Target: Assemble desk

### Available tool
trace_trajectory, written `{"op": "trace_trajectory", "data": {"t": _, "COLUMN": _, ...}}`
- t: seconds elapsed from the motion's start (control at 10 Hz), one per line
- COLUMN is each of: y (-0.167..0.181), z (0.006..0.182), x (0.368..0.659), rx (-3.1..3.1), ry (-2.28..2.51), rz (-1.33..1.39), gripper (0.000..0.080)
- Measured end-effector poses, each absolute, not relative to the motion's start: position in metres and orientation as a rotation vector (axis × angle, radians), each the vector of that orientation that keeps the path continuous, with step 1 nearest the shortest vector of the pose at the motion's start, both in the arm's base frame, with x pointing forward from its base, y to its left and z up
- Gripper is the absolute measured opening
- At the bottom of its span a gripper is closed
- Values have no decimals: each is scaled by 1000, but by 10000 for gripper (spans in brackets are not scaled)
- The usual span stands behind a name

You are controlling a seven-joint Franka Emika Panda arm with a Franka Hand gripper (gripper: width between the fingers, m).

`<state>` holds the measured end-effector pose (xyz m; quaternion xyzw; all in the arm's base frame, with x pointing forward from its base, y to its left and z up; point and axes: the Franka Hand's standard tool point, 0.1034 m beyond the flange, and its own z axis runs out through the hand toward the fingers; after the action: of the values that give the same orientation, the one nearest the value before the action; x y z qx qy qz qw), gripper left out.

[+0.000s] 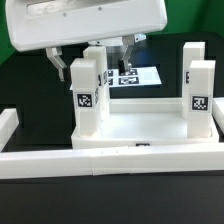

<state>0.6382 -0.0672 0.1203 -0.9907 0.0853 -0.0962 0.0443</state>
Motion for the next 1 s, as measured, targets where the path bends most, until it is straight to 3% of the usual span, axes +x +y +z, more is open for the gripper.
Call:
{"op": "trace_trajectory", "data": {"t": 0.5, "y": -62, "z": 116, "x": 626, "rx": -3004, "ry": 305, "rz": -151, "gripper": 649}}
{"op": "trace_trajectory", "data": {"t": 0.7, "y": -62, "z": 116, "x": 626, "rx": -3000, "ry": 335, "rz": -149, "gripper": 390}}
{"op": "trace_trajectory", "data": {"t": 0.8, "y": -62, "z": 116, "x": 626, "rx": -2995, "ry": 366, "rz": -148, "gripper": 390}}
{"op": "trace_trajectory", "data": {"t": 1.0, "y": -61, "z": 115, "x": 626, "rx": -2952, "ry": 585, "rz": -133, "gripper": 80}}
